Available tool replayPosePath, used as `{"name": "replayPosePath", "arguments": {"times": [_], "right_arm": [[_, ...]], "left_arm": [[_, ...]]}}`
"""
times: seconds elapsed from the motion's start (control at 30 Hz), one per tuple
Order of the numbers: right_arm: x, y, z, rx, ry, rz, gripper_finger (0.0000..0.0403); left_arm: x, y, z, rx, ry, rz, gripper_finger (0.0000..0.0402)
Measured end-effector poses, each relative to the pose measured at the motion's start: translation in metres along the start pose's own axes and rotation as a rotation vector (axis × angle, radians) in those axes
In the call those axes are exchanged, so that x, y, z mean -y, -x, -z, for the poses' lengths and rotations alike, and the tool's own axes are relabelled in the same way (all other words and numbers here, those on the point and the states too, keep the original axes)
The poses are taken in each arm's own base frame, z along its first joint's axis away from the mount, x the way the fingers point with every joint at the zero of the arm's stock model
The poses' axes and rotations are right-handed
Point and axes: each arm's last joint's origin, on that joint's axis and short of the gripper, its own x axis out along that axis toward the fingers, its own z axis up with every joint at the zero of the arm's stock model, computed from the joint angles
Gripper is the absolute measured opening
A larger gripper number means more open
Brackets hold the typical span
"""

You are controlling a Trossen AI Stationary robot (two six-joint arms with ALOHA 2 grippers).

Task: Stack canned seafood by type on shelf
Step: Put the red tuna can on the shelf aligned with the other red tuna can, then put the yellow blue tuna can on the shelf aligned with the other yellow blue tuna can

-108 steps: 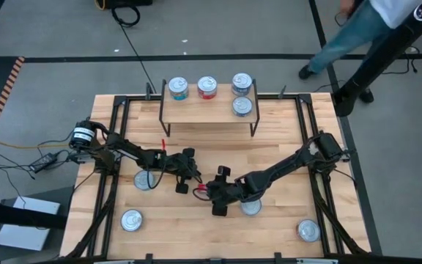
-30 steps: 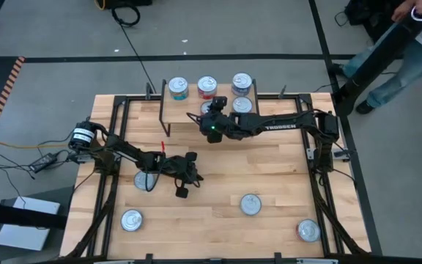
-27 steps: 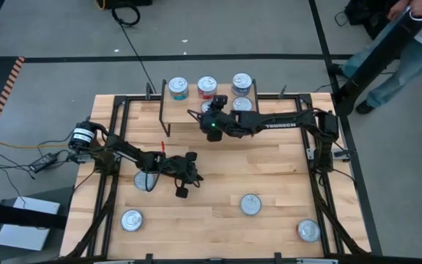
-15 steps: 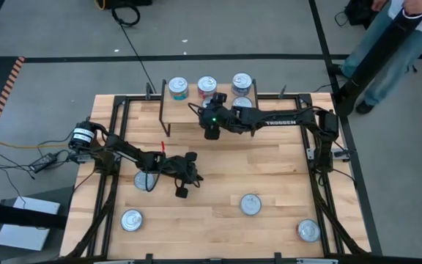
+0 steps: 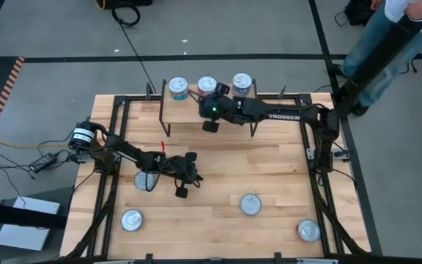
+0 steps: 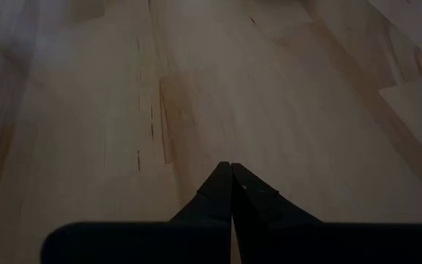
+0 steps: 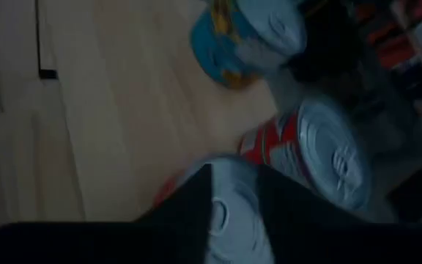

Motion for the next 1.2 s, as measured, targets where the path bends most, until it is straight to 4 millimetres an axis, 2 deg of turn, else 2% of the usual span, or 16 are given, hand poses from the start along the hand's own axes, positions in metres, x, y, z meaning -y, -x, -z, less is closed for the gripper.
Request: {"name": "replayPosePath", "arguments": {"times": [0.1,0.17,0.37,0.53,0.77,0.93,1.03,1.2], "right_arm": [[0.01,-0.007,0.01,-0.057,-0.051,-0.071,0.0025],[0.015,-0.011,0.016,-0.079,-0.084,-0.098,0.0011],[0.022,-0.017,0.021,-0.09,-0.173,-0.159,0.0023],[0.018,-0.015,0.02,-0.078,-0.182,-0.203,0.0006],[0.012,-0.012,0.016,-0.053,-0.192,-0.265,0.0011],[0.015,-0.011,0.009,0.012,-0.212,-0.233,0.0011],[0.025,-0.009,0.001,0.089,-0.244,-0.148,0.0011],[0.039,-0.015,-0.001,0.141,-0.27,-0.089,0.0011]], "left_arm": [[0.0,0.0,0.0,0.0,0.0,0.0,0.0005],[0.0,0.0,0.0,0.0,0.0,0.0,0.0005],[0.0,0.0,0.0,0.0,0.001,0.0,0.0005],[0.0,0.0,0.0,0.0,0.001,0.0,0.0005],[0.0,0.0,0.0,-0.001,0.001,0.0,0.0005],[0.0,0.0,0.0,0.0,0.001,0.0,0.0005],[0.0,0.0,0.0,0.0,0.001,0.0,0.0005],[0.0,0.0,0.0,-0.002,0.0,0.0,0.0005]]}}
